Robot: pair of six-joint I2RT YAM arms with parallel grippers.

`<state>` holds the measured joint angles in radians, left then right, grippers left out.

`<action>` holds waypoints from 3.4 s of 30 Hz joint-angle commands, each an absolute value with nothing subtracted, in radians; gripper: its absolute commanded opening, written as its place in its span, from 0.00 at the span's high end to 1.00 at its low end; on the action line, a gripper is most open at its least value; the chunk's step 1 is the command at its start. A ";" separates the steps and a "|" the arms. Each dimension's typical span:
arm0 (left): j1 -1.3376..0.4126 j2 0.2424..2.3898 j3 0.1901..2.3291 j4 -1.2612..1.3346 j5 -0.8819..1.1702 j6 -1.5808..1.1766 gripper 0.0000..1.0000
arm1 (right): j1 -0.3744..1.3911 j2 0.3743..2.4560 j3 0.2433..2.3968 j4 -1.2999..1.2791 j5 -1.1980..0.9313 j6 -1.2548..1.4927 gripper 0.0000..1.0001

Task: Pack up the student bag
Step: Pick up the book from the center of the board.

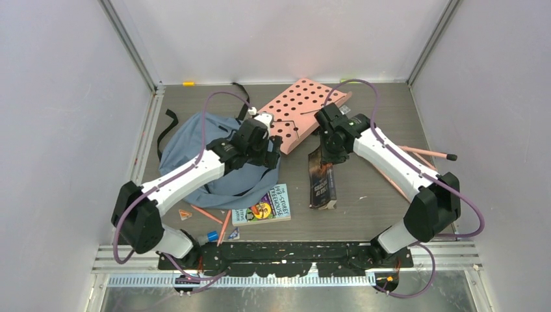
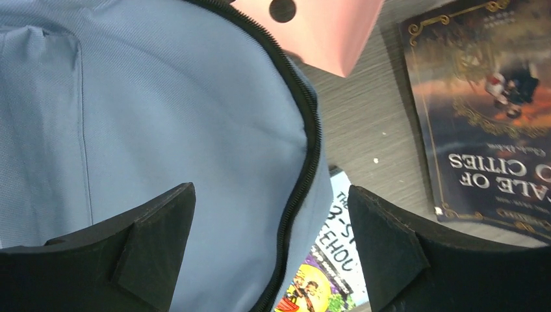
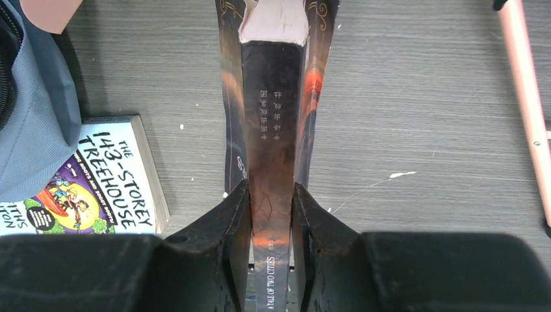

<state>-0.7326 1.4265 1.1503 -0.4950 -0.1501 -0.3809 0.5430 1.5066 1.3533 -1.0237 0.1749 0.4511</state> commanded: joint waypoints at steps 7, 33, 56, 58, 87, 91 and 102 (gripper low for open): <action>-0.680 1.535 1.219 -0.534 -0.192 -0.398 0.16 | 0.595 1.566 1.352 -0.997 0.227 0.514 0.99; -0.680 1.543 1.161 -0.446 -0.035 -0.391 0.55 | 0.610 1.613 1.339 -0.981 0.200 0.499 0.99; -0.686 1.537 1.096 -0.415 0.060 -0.408 0.60 | 0.615 1.611 1.316 -0.970 0.196 0.503 0.99; -0.685 1.538 1.094 -0.423 0.043 -0.408 0.64 | 0.616 1.609 1.314 -0.970 0.196 0.503 0.99; -0.684 1.381 1.156 -0.528 -0.249 -0.440 1.00 | 0.625 1.558 1.389 -1.043 0.256 0.519 0.99; -0.684 1.308 1.189 -0.563 -0.338 -0.388 1.00 | 0.626 1.507 1.504 -1.108 0.277 0.516 0.99; -0.675 1.188 1.376 -0.742 -0.552 -0.219 1.00 | 0.637 1.454 1.708 -0.939 -0.020 0.691 0.99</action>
<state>-0.6830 1.2362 1.3033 -0.7010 -0.4416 -0.3004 0.6212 1.5116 1.6386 -1.1076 0.1520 0.5610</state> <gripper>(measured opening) 0.042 0.310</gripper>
